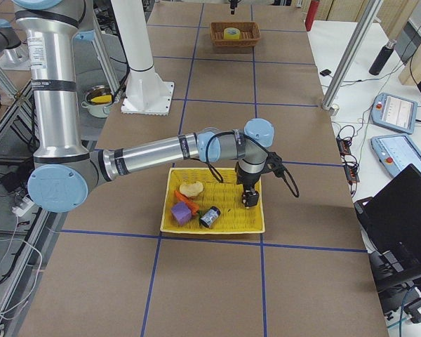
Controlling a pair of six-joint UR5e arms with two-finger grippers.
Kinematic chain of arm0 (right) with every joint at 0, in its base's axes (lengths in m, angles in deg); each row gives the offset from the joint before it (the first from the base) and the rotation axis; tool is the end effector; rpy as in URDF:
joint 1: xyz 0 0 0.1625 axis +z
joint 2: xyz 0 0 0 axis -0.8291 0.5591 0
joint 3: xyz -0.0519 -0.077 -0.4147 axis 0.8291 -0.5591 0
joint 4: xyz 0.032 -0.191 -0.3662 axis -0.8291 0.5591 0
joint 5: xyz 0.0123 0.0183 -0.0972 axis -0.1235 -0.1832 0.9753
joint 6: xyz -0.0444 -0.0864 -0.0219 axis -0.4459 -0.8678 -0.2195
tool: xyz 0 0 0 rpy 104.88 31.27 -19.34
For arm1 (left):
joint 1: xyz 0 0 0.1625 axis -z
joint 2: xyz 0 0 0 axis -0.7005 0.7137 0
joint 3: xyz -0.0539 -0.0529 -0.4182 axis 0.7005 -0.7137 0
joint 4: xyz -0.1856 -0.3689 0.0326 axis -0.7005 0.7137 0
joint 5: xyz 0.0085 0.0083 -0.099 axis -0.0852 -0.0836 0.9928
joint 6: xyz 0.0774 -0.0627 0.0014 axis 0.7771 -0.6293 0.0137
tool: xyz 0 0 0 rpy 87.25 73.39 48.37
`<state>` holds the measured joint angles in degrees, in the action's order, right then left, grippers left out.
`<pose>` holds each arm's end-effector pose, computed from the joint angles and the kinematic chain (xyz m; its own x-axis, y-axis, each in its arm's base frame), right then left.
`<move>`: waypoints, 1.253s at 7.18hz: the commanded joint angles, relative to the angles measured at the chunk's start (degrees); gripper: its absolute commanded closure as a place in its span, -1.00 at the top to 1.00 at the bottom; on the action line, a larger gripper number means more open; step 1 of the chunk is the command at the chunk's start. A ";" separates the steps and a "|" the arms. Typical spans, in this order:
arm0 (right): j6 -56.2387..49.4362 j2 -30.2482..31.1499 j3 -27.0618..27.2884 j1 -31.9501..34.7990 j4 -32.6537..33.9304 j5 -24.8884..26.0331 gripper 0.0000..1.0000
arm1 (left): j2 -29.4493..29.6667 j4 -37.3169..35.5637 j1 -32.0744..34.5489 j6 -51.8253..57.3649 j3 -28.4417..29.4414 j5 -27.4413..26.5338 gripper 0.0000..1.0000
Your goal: Move tape to another basket
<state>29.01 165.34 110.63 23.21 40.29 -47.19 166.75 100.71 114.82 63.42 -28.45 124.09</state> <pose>-0.0270 -0.5081 0.5518 0.7126 -0.3063 0.6312 0.2437 0.9517 0.1867 0.0920 -0.4611 0.4918 0.7072 0.1786 -0.6841 -0.1185 0.9838 0.1344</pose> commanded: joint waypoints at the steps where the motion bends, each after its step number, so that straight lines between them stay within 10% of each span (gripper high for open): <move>1: 0.14 -0.07 -0.14 0.24 -0.47 -0.14 1.00 | 0.37 0.04 -0.04 -1.73 -0.31 0.28 0.96; 9: -0.12 1.15 0.65 0.94 -0.56 -2.16 1.00 | 3.70 1.52 -0.30 -1.21 1.35 0.11 0.96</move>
<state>28.96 166.36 111.09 23.73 39.73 -49.36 169.67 101.26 114.55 62.10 -28.09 124.22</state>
